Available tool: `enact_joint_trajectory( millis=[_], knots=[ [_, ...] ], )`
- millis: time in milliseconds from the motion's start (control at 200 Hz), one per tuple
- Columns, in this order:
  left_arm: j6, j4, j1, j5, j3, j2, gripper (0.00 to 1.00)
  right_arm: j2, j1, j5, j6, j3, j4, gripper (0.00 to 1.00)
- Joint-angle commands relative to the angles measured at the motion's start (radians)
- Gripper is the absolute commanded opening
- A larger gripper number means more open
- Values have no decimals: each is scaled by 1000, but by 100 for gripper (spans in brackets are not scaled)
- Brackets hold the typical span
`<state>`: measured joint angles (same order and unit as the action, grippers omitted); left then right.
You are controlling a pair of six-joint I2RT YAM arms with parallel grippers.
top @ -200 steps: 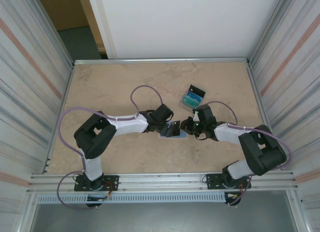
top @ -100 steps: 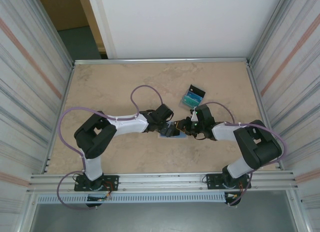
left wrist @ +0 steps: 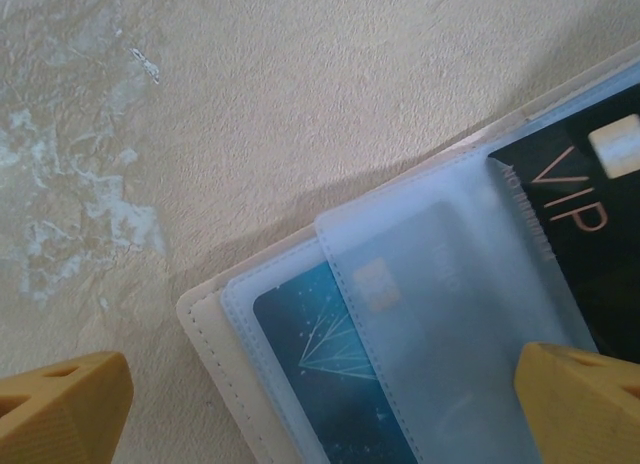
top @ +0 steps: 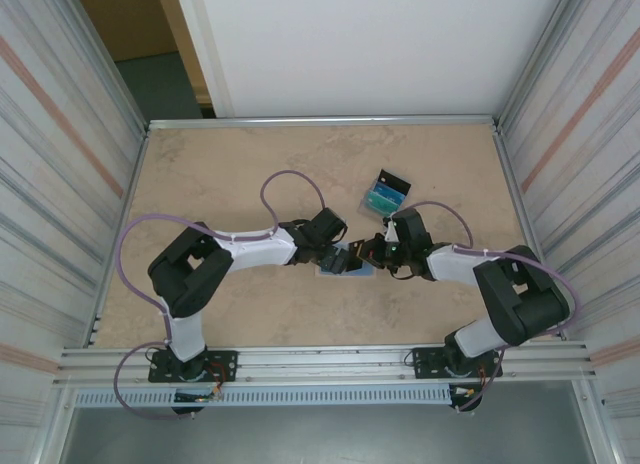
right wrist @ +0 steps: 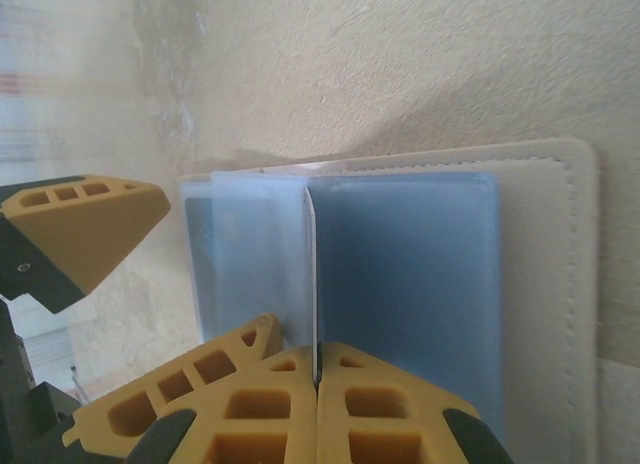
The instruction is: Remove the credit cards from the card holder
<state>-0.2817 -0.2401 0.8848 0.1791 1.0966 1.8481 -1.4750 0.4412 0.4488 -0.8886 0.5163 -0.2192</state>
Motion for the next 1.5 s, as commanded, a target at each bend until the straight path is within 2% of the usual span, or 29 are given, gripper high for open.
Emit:
enact_joint_trajectory(
  millis=[0, 371, 807, 1143, 1493],
  knots=[
    [-10, -56, -5, 16, -27, -38, 99, 57, -19, -48, 54, 9, 81, 1],
    [-12, -65, -7, 50, -14, -120, 99, 278, -58, -55, 151, -19, 146, 0],
    [-42, -2, -36, 77, -64, -310, 98, 574, -61, -44, 249, -57, 167, 0],
    [-51, 63, -80, 74, -123, -387, 99, 600, -62, -84, 368, 38, 305, 0],
    [-93, 216, -170, -21, -195, -431, 99, 504, -62, -106, 439, 143, 359, 0]
  ],
)
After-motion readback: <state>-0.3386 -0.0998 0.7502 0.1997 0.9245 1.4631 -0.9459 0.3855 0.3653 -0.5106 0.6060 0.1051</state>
